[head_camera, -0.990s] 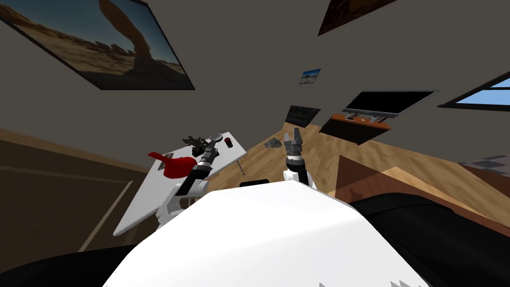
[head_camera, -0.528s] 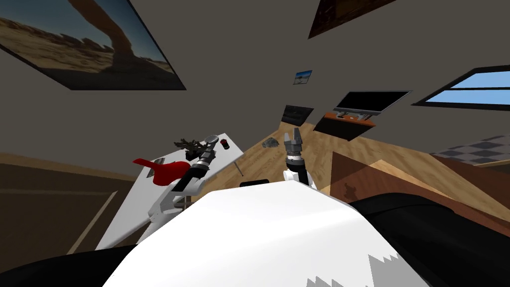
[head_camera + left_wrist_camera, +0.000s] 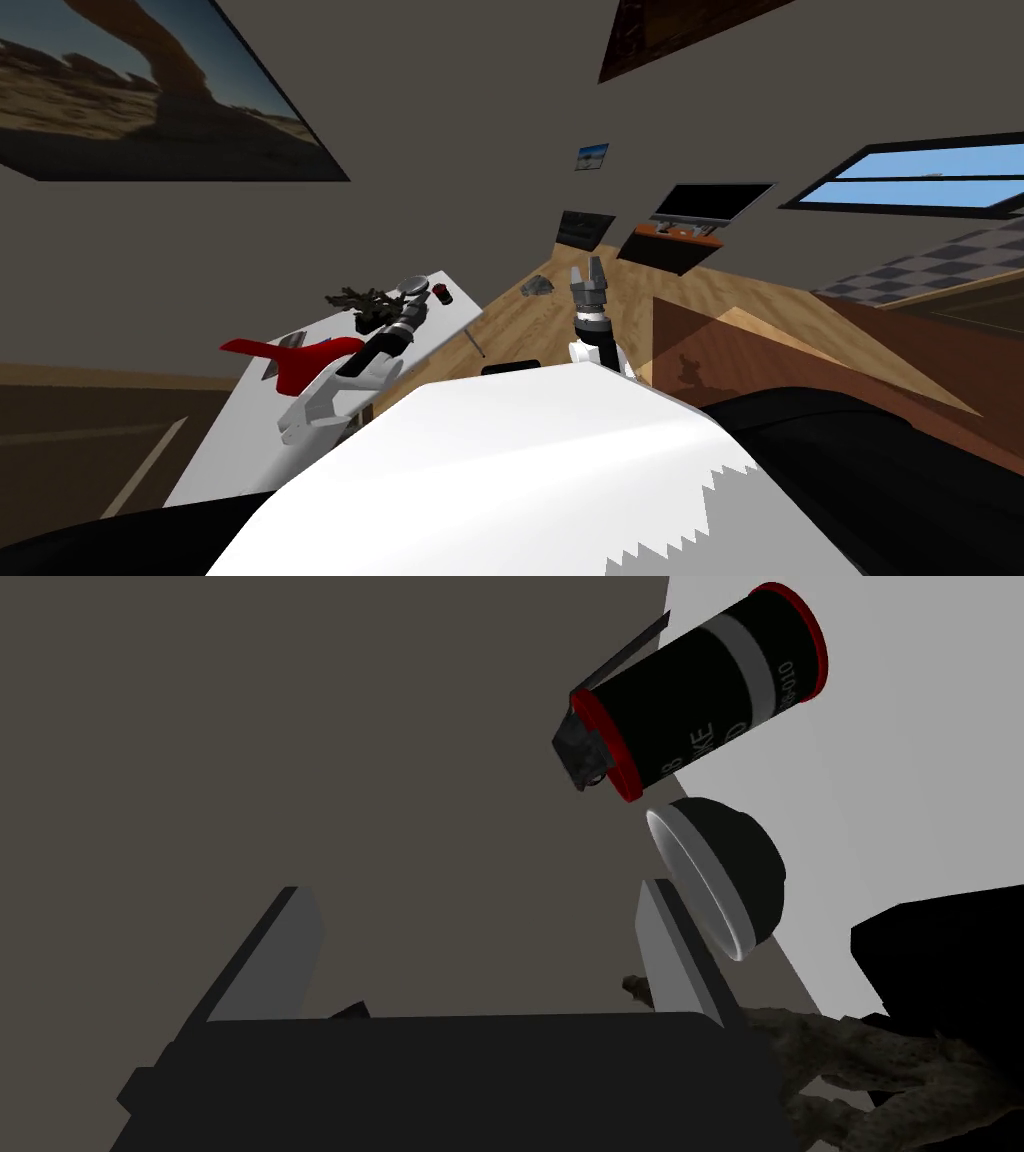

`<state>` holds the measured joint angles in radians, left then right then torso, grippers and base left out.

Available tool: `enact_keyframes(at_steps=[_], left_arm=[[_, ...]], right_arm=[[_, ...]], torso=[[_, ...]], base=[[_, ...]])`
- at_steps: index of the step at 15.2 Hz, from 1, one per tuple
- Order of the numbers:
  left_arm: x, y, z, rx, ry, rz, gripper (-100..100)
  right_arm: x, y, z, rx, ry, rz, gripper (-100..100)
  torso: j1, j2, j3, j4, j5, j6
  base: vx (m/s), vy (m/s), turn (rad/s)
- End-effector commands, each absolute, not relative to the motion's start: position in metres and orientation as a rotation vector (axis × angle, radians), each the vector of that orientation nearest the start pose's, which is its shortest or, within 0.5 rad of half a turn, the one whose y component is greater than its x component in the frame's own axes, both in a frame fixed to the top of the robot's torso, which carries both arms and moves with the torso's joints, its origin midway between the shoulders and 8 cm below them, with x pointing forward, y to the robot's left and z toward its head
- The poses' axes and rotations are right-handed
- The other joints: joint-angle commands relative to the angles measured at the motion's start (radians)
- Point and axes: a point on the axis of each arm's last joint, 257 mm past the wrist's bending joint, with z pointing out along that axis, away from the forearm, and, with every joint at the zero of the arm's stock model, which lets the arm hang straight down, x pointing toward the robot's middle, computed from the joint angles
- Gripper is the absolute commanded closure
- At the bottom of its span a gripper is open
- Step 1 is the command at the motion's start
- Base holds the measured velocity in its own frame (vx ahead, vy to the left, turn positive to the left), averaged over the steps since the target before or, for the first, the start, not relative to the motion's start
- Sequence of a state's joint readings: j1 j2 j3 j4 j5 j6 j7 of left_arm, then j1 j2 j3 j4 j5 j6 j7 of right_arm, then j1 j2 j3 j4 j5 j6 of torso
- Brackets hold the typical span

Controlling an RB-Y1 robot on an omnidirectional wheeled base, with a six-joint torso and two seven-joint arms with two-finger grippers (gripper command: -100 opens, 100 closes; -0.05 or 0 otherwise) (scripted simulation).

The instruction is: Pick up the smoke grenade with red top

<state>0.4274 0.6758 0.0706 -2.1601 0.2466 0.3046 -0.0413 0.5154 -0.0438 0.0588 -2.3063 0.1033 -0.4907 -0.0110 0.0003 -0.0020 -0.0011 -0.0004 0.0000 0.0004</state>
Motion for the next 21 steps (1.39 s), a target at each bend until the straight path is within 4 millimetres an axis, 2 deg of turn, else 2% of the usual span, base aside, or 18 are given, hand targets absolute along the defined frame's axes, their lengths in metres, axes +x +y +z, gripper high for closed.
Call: enact_keyframes(at_steps=[1, 2, 6, 7, 10, 11, 12, 13, 16, 21], left_arm=[[0.430, 0.363, -0.173, -0.932, 1.595, -0.795, -100], [0.431, 0.373, -0.179, -0.951, 1.624, -0.759, -100], [0.430, 0.386, -0.188, -0.983, 1.660, -0.709, -100], [0.430, 0.397, -0.191, -1.001, 1.684, -0.673, -100], [0.428, 0.410, -0.199, -1.033, 1.717, -0.620, -100], [0.428, 0.410, -0.199, -1.033, 1.717, -0.620, -100], [0.427, 0.421, -0.202, -1.054, 1.738, -0.582, -100], [0.426, 0.422, -0.203, -1.058, 1.741, -0.576, -100], [0.424, 0.443, -0.207, -1.097, 1.776, -0.502, -100], [0.417, 0.466, -0.214, -1.154, 1.815, -0.407, -100]], right_arm=[[0.344, -0.244, 0.027, 0.570, 0.706, 1.303, 0], [0.344, -0.244, 0.027, 0.570, 0.706, 1.303, 0], [0.344, -0.244, 0.027, 0.570, 0.706, 1.303, 0], [0.344, -0.244, 0.027, 0.570, 0.706, 1.303, 0], [0.344, -0.244, 0.027, 0.570, 0.706, 1.304, 0], [0.344, -0.244, 0.027, 0.570, 0.706, 1.303, 0], [0.344, -0.244, 0.027, 0.570, 0.706, 1.303, 0], [0.344, -0.244, 0.027, 0.570, 0.706, 1.303, 0], [0.344, -0.244, 0.027, 0.570, 0.706, 1.303, 0], [0.344, -0.244, 0.027, 0.570, 0.706, 1.303, 0]], torso=[[0.000, 0.000, 0.000, 0.000, 0.000, 0.000], [0.000, 0.000, 0.000, 0.000, 0.000, -0.001], [0.000, 0.000, 0.000, 0.000, 0.000, 0.000], [0.000, 0.000, 0.000, 0.000, 0.000, 0.000], [0.000, 0.000, 0.000, 0.000, 0.000, 0.000], [0.000, 0.000, 0.000, 0.000, 0.000, 0.000], [0.000, 0.000, 0.000, 0.000, 0.000, 0.000], [0.000, 0.000, 0.000, 0.000, 0.000, 0.000], [0.000, 0.000, 0.000, 0.000, 0.000, 0.000], [0.000, -0.001, 0.000, 0.000, 0.000, 0.000]], base=[[0.020, -0.001, -0.020], [0.021, -0.007, -0.099], [0.023, -0.001, -0.120], [0.024, -0.004, -0.110], [0.027, 0.000, -0.146], [0.020, 0.007, -0.033], [0.021, 0.001, -0.118], [0.022, 0.002, -0.128], [0.031, 0.004, -0.138], [0.032, 0.008, -0.122]])
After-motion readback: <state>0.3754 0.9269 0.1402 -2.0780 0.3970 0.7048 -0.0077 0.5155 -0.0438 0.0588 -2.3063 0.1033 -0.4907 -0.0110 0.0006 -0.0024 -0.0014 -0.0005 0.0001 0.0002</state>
